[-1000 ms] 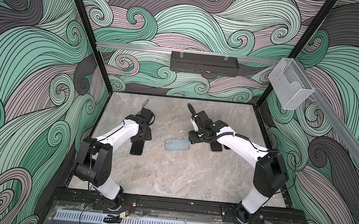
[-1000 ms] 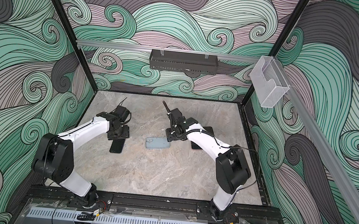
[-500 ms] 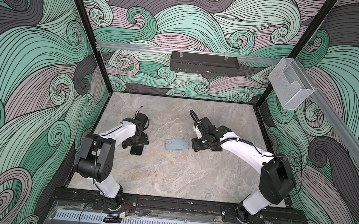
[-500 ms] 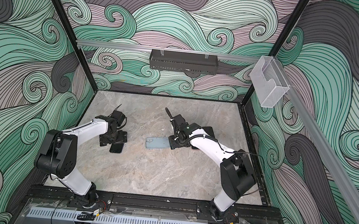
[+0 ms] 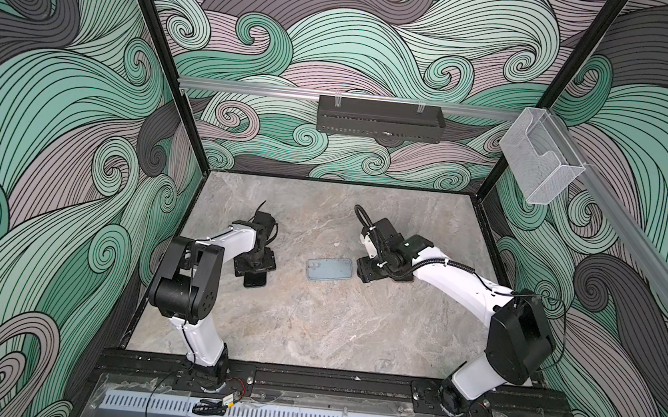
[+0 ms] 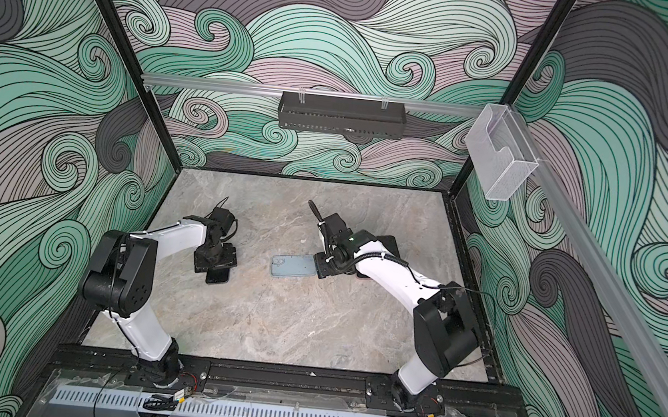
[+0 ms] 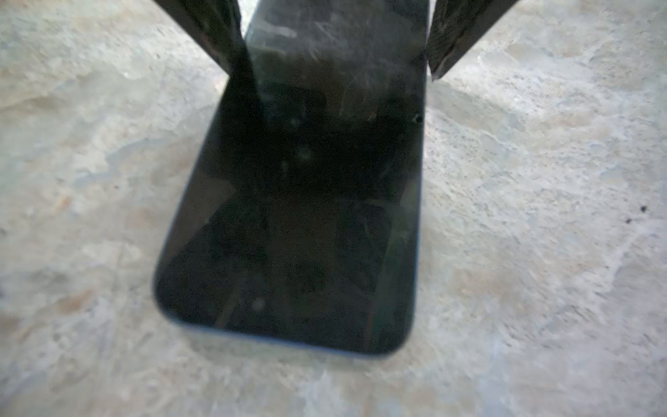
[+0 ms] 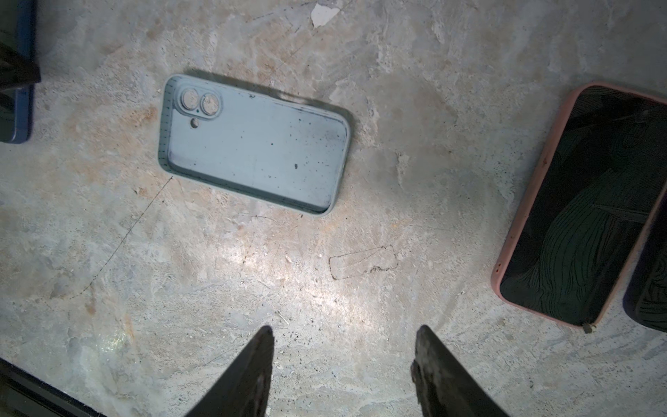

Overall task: Put the phone into the phone case
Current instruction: 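Grasp the black-fronted phone with the left gripper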

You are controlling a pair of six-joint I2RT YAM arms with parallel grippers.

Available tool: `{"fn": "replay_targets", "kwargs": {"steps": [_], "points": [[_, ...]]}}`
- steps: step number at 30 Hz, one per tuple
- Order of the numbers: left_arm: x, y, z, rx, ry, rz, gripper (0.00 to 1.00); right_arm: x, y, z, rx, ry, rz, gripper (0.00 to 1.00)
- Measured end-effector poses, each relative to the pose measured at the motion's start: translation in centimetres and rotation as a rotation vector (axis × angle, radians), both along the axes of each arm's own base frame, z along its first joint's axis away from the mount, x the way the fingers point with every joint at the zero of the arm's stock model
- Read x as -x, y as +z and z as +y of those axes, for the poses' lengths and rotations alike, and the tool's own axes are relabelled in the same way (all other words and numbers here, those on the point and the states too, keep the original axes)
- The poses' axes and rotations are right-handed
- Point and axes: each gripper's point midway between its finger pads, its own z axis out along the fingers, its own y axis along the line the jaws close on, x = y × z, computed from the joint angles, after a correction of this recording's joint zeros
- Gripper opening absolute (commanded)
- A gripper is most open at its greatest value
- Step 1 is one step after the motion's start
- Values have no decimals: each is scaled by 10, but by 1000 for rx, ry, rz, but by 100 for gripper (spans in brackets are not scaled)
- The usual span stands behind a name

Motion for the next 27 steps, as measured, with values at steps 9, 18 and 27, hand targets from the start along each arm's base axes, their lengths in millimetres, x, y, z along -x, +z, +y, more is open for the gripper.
{"fn": "replay_targets", "kwargs": {"steps": [9,18,27], "points": [[0,-1,0,2,-7,-3,58,0,0,0,2,2,-2,63],[1,1,-6,24,-31,0,49,2,-4,-2,12,5,3,62],[2,26,-49,191,-87,-56,41,19,-2,5,-100,32,12,61]]}}
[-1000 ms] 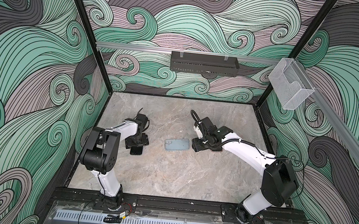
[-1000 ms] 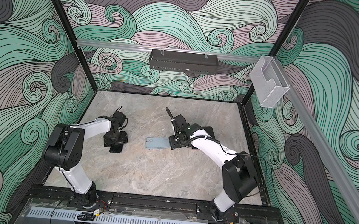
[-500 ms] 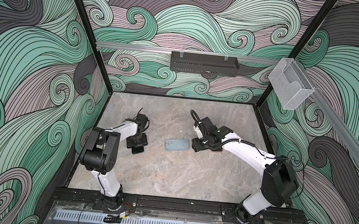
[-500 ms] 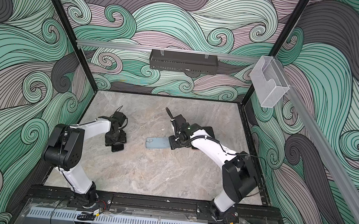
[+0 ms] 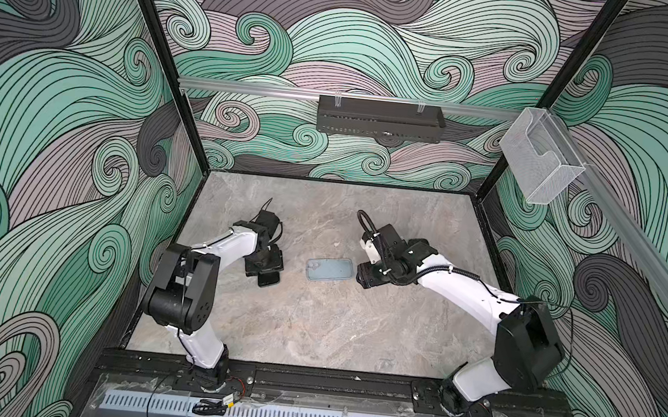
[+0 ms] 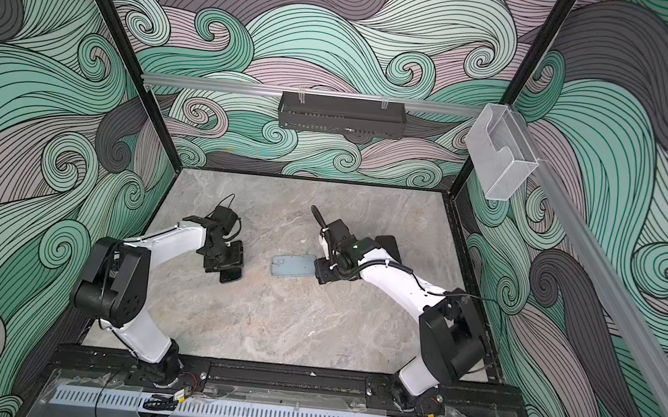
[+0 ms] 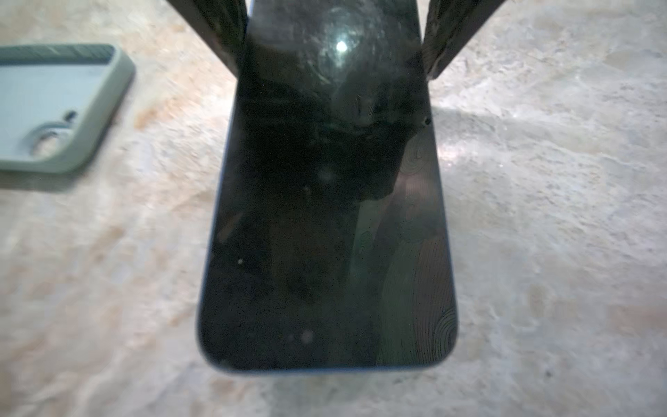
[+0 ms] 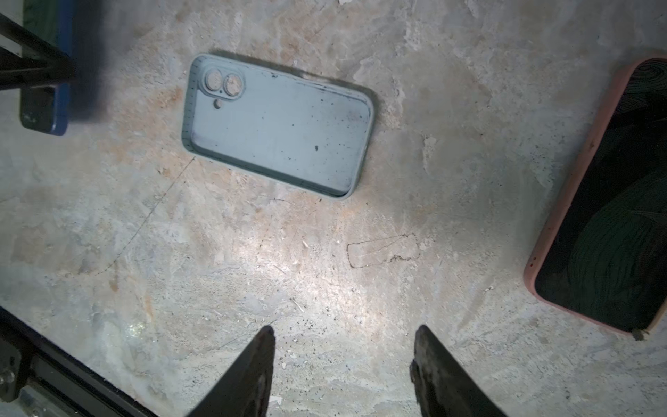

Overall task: Put the phone into the phone case
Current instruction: 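Grasp the black-fronted phone with the left gripper, then lay the phone onto the mint case with the left gripper while the right approaches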

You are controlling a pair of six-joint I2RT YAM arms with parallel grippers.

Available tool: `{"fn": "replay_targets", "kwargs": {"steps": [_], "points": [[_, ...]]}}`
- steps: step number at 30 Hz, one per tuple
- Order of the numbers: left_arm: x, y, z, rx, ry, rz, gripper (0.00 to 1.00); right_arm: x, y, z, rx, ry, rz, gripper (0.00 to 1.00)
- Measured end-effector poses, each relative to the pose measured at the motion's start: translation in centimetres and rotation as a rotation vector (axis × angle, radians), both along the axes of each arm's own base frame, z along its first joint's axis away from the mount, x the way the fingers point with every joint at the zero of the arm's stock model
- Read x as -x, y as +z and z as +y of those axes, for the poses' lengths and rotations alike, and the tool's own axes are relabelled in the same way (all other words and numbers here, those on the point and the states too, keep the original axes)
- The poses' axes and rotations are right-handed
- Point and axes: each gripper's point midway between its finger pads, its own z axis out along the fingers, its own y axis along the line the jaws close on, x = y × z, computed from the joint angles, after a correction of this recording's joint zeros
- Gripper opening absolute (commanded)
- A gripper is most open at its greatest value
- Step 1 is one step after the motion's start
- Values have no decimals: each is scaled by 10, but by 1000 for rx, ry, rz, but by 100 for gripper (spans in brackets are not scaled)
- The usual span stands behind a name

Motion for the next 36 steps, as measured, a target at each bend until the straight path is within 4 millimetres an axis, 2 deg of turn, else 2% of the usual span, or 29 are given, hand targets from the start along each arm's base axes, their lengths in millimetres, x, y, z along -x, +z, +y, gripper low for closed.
{"fn": "replay_targets", "kwargs": {"steps": [3,6,8,14,21,25,28,31,34,36], "points": [[0,15,-11,41,-6,-40,39,3,11,9,-78,17,-21,60],[-1,27,-23,84,3,-73,33,6,24,18,-179,27,-56,59],[-3,35,-31,116,22,-98,33,9,32,23,-245,30,-81,58],[-13,61,-73,219,54,-187,33,16,58,38,-417,41,-188,56],[-37,115,-122,396,116,-334,33,32,87,80,-549,126,-321,53],[-51,155,-142,507,138,-421,33,24,92,96,-573,105,-390,52],[-53,178,-148,564,143,-472,33,14,93,100,-580,69,-437,48],[-51,193,-148,594,149,-500,35,5,95,99,-565,31,-479,49],[-51,199,-139,553,155,-531,37,-3,98,95,-538,6,-518,50],[-50,194,-128,498,170,-546,40,-5,99,92,-527,-5,-534,51]]}}
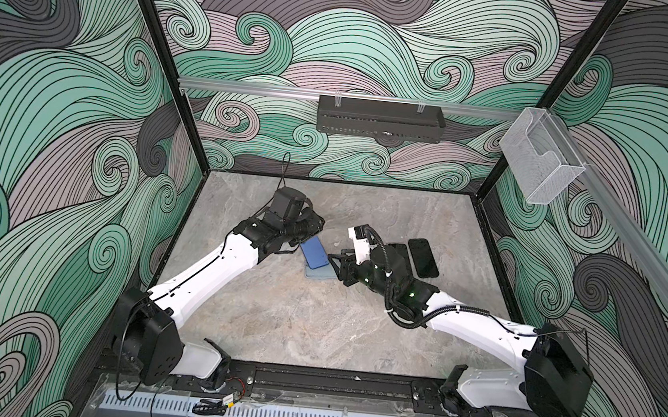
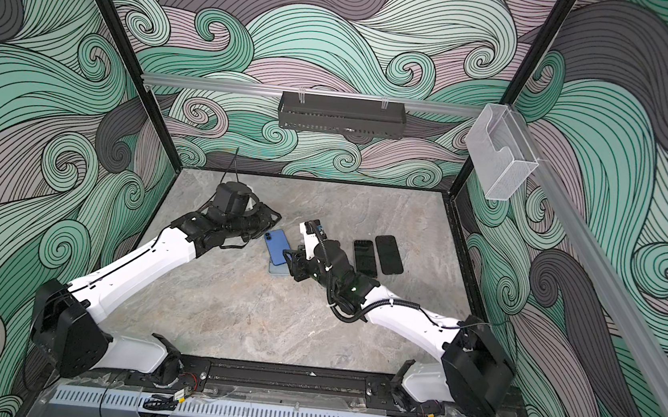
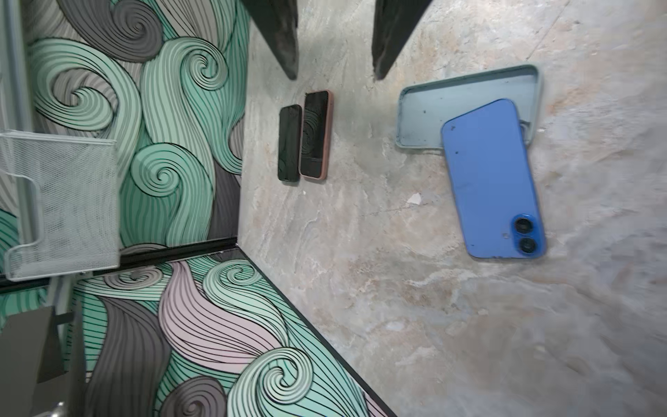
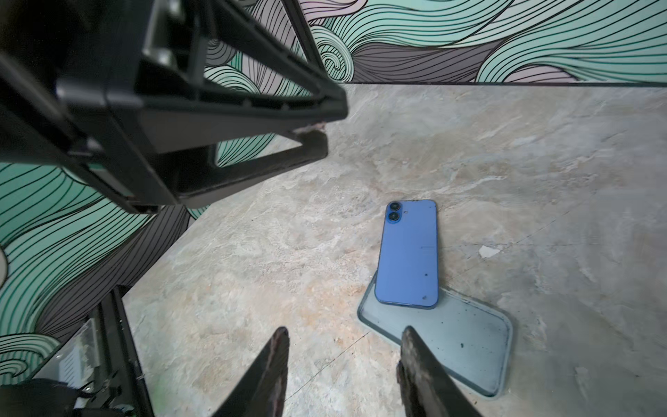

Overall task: Put the phone into the phone case
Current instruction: 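Lay the phone onto the mint case with the left gripper while the right approaches, then grasp the blue phone with the right gripper while the left gripper withdraws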

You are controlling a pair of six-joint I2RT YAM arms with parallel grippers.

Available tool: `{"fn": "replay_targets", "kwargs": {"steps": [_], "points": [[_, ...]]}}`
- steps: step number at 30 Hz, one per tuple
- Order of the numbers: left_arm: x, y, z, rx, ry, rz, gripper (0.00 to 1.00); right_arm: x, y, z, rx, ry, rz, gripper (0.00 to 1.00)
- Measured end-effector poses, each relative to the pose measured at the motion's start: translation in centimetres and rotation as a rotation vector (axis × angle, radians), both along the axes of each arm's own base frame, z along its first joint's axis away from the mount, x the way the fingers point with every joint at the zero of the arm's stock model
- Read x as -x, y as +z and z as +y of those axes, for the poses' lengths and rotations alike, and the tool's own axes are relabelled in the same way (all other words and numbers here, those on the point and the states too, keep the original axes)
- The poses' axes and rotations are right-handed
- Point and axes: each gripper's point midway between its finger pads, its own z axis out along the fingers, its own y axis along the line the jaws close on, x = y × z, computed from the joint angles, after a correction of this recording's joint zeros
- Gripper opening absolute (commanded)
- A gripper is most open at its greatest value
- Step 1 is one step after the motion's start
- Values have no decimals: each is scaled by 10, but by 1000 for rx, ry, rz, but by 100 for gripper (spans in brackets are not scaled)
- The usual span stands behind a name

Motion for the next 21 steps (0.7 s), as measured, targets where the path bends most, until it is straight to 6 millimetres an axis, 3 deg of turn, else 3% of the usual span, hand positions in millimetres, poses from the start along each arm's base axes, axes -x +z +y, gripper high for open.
{"fn": "replay_targets", "kwargs": {"steps": [2,7,11,16,21], "points": [[3,-12,12,-52,21,2,44,-1,-1,-3,19,-8,-9,53],[21,-68,46,-178,65,106,57,-12,-10,-5,145,2,51,61],[29,-94,74,-228,108,181,59,-30,-19,2,235,21,104,71],[39,-119,121,-234,205,256,65,-43,-56,23,405,102,222,80],[53,-129,155,-219,286,282,69,-47,-105,42,533,180,344,85]]}}
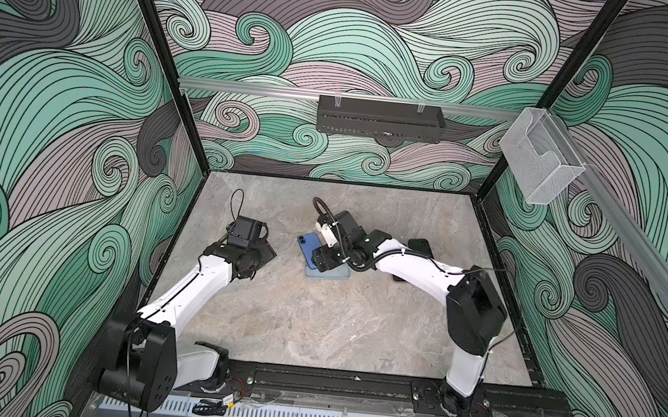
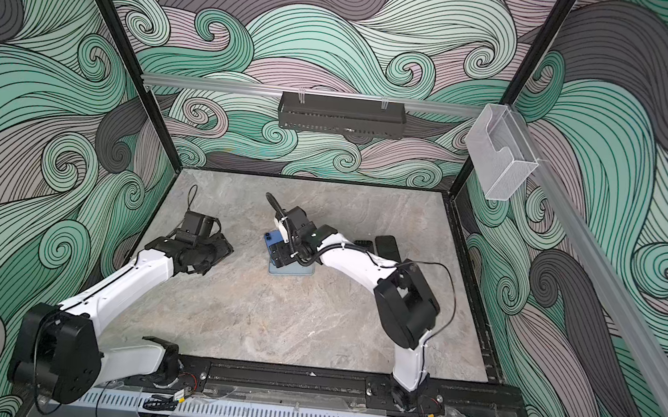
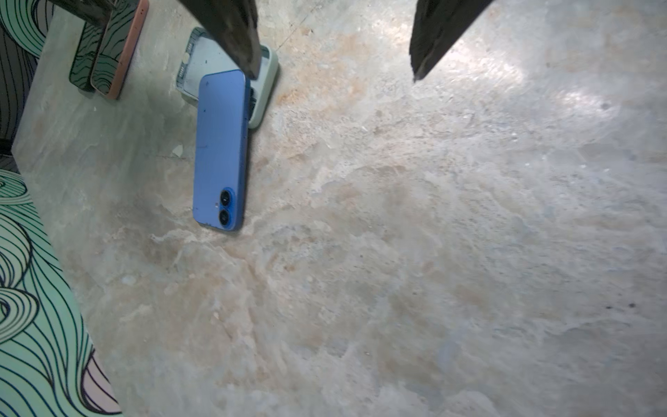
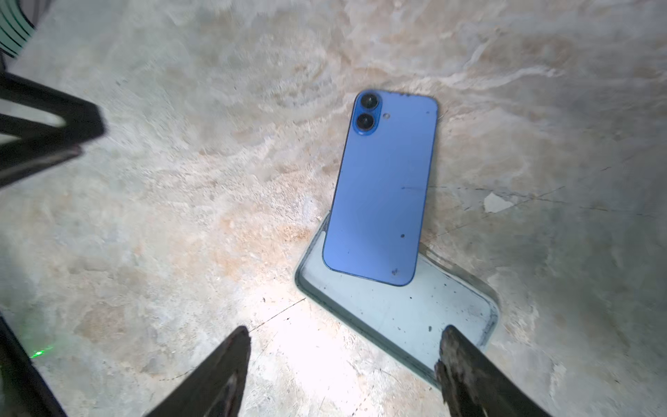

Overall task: Put the phone into the phone case
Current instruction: 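Grasp the blue phone with the right gripper while the left gripper withdraws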

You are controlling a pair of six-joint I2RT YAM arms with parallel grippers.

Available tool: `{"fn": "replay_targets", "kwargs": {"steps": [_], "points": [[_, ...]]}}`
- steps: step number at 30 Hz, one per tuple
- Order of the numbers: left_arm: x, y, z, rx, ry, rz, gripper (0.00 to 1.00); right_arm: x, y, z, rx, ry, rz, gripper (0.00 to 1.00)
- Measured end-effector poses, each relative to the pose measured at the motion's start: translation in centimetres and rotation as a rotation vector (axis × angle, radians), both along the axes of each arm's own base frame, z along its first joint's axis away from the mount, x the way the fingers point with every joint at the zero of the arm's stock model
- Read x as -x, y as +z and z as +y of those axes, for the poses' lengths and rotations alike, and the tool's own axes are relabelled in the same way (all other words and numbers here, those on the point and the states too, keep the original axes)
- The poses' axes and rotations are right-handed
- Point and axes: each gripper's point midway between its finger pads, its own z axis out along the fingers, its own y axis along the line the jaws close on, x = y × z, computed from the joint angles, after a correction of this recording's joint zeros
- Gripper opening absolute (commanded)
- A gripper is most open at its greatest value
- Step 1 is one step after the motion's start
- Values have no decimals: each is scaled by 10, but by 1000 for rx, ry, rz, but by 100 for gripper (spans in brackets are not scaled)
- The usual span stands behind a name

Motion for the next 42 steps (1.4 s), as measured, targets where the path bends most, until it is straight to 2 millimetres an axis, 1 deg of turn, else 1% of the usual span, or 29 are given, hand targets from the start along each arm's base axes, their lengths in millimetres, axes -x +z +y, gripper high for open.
{"fn": "replay_targets", "kwargs": {"steps": [4,7,9,14,17,21,27,31,38,40,42], "points": [[9,-4,10,10,24,-2,70,-2,-36,8,83,28,66,89],[13,-5,12,18,23,-1,70,-5,-52,11,122,39,88,92],[15,-5,12,21,20,-3,70,-8,-59,13,142,42,91,93],[17,-5,12,29,13,-9,70,-23,-62,20,167,34,61,90],[18,-5,13,30,12,-8,70,-29,-67,18,192,20,47,88],[18,-7,13,31,6,-6,70,-29,-76,12,231,9,51,88],[19,-7,12,40,-3,-5,70,-31,-75,11,241,7,48,89],[19,-8,10,50,-15,1,69,-39,-65,21,216,7,33,88],[20,-11,7,61,-36,13,69,-48,-43,36,160,-1,16,90],[20,-11,6,66,-44,13,69,-54,-42,40,152,-7,12,90],[20,-11,5,70,-53,14,70,-59,-47,43,152,-14,17,90]]}}
